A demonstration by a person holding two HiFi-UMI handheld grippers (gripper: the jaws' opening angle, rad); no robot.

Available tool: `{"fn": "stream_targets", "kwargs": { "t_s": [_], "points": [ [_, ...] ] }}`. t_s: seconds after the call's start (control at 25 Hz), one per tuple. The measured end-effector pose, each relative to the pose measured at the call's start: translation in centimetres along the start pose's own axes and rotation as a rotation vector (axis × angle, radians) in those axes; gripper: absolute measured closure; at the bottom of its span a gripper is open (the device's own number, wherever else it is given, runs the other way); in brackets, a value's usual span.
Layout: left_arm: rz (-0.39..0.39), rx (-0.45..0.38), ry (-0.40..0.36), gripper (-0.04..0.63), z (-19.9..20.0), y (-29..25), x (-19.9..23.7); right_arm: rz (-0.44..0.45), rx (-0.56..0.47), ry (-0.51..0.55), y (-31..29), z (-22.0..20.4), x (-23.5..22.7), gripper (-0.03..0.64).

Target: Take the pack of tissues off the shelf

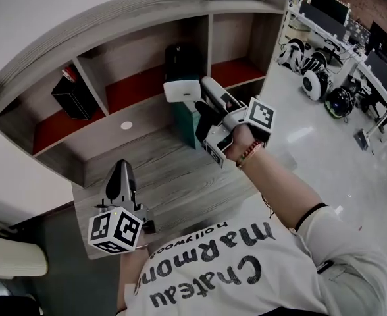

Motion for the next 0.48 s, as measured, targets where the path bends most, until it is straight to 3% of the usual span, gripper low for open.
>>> {"fn": "stream_targets", "kwargs": {
  "t_s": [0.32,0.48],
  "points": [
    [0.024,-0.004,-0.015,0.575,0.2,0.4,0.6,0.006,0.008,-0.03,-1.6,-0.3,-0.3,0.159],
    [0.048,-0.016,-0.024,0.575,0.4,0.7,1.1,0.015,0.004,-0.042,-2.1,-0.3,-0.6,0.245]
  ]
}}
Point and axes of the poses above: the fingertips, and each gripper's own axes: y backward along the fingers, x to its left, z out of its top, the point moved 8 cm from there along y, backward along the fingers, and after that the axes turned 10 degrees about -x, right-handed, at the moved point
